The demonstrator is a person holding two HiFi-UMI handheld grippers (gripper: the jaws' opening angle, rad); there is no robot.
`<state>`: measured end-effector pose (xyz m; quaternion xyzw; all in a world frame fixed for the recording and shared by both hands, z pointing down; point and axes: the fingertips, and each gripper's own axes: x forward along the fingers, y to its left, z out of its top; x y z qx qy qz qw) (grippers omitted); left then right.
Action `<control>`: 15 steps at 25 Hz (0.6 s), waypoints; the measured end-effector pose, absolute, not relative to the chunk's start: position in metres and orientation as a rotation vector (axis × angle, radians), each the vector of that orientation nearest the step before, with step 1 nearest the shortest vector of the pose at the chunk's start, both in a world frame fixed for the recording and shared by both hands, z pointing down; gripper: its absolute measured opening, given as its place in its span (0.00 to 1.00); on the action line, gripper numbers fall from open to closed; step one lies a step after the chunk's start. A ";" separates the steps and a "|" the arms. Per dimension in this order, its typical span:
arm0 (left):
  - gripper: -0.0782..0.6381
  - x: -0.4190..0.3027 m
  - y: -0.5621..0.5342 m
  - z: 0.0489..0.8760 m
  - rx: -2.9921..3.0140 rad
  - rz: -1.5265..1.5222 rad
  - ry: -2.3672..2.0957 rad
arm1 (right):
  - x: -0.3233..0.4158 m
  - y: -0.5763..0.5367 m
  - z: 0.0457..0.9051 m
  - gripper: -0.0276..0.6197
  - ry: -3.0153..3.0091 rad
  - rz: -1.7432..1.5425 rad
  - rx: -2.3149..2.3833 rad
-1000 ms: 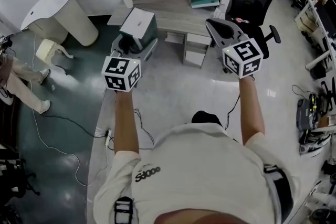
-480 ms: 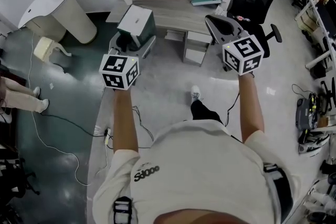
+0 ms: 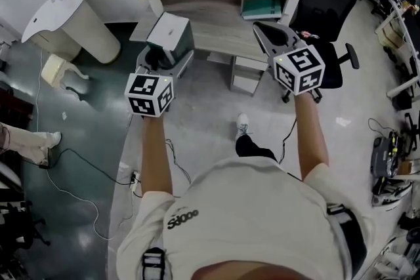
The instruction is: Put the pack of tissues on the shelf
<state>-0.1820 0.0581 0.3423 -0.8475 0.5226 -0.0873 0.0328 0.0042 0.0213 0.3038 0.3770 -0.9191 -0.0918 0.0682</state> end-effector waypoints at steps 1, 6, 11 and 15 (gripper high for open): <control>0.64 -0.180 0.043 0.344 -2.609 -0.273 1.621 | 0.007 0.005 0.307 0.05 -2.769 -0.254 1.133; 0.64 -0.165 -0.035 0.345 -2.606 -0.303 1.665 | 0.026 -0.085 0.316 0.05 -2.781 -0.161 1.112; 0.64 -0.161 -0.116 0.348 -2.593 -0.324 1.727 | 0.037 -0.174 0.316 0.05 -2.811 -0.126 1.113; 0.64 -0.155 -0.171 0.351 -2.599 -0.325 1.779 | 0.045 -0.234 0.319 0.05 -2.785 -0.119 1.103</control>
